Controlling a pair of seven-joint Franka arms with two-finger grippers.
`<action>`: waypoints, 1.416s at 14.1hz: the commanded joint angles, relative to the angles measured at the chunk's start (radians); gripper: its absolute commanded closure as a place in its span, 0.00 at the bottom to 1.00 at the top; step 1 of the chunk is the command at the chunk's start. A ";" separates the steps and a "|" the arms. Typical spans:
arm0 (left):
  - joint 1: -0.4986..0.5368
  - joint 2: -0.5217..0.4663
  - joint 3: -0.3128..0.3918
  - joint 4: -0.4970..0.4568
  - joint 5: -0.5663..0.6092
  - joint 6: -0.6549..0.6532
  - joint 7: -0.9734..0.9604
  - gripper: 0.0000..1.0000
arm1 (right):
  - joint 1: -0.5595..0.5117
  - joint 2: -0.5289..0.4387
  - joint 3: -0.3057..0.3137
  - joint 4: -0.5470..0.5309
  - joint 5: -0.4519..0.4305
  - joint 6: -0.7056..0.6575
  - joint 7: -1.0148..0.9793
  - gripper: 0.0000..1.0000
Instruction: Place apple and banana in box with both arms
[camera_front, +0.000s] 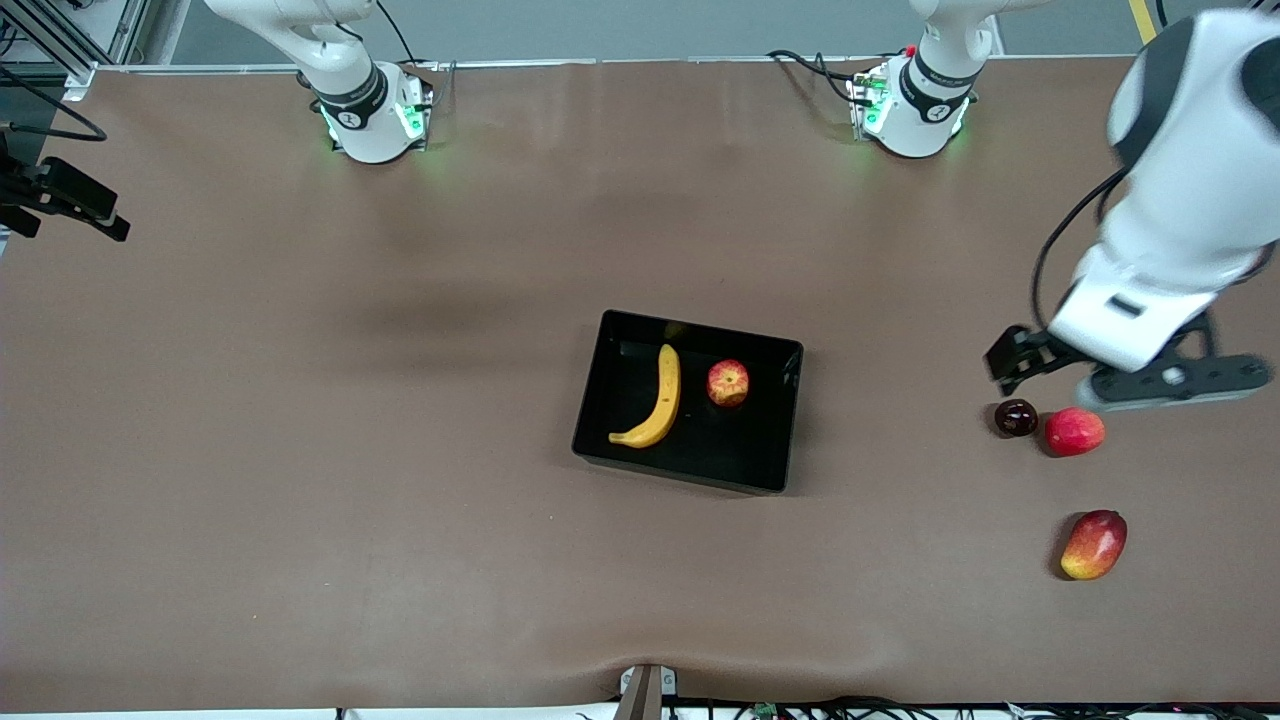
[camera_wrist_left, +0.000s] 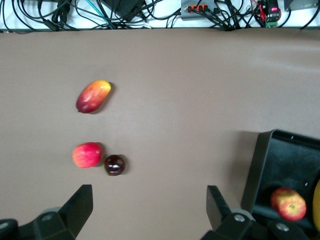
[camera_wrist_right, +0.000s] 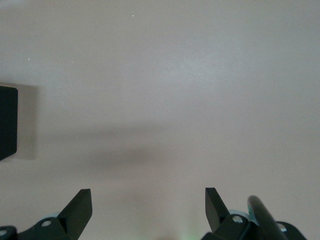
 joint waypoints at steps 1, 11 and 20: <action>-0.140 -0.103 0.219 -0.046 -0.085 -0.061 0.129 0.00 | -0.005 -0.013 0.003 0.001 0.005 -0.011 0.014 0.00; -0.157 -0.334 0.288 -0.249 -0.250 -0.138 0.148 0.00 | -0.006 -0.012 0.003 0.001 0.005 -0.011 0.010 0.00; -0.149 -0.304 0.287 -0.210 -0.243 -0.153 0.199 0.00 | -0.009 -0.012 -0.001 0.001 0.005 -0.011 0.012 0.00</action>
